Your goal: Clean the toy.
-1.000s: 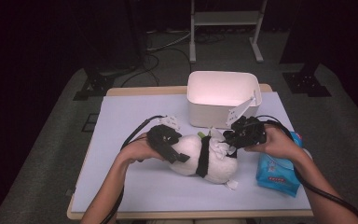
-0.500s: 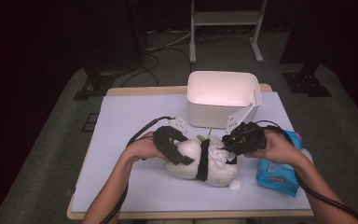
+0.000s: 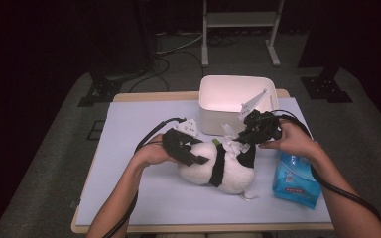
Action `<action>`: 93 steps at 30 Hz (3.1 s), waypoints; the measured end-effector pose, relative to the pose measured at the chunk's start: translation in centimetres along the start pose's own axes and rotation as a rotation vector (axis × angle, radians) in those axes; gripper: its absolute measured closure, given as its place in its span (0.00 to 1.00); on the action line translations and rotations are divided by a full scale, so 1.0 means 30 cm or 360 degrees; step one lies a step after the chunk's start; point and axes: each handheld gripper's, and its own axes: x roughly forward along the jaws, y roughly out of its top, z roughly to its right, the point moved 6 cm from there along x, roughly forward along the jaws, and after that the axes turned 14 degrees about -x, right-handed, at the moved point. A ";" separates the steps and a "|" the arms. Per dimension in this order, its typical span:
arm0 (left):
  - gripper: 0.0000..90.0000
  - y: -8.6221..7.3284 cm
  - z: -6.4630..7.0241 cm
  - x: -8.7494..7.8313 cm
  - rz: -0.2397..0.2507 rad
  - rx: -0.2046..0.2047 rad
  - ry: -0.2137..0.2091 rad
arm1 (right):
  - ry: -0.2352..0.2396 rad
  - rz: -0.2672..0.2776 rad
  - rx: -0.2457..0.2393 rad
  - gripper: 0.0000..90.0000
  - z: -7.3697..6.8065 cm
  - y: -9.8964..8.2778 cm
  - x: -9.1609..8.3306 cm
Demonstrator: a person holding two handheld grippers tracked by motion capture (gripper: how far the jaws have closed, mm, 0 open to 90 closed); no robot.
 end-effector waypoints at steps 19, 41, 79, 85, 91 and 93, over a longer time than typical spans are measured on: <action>0.20 -0.021 0.037 -0.022 -0.0086 -0.0192 -0.0127 | 0.0064 -0.0011 -0.0116 0.89 -0.152 0.000 0.048; 0.33 -0.022 0.077 -0.036 -0.0137 -0.0150 -0.0215 | 0.0107 -0.0001 -0.0175 0.89 -0.210 0.019 0.056; 0.86 0.125 0.051 0.032 -0.0064 -0.0141 -0.0168 | 0.0038 0.0012 -0.0314 0.90 -0.272 0.047 0.012; 0.86 0.140 0.062 0.022 -0.0057 -0.0088 -0.0165 | -0.0028 0.0010 -0.0303 0.90 -0.247 0.052 -0.013; 0.85 0.117 0.084 0.043 -0.0062 -0.0078 -0.0246 | -0.0098 -0.0086 -0.0220 0.90 -0.167 0.013 -0.023; 0.85 0.115 0.089 0.044 -0.0061 -0.0075 -0.0256 | -0.0092 -0.0096 -0.0194 0.90 -0.152 0.003 -0.019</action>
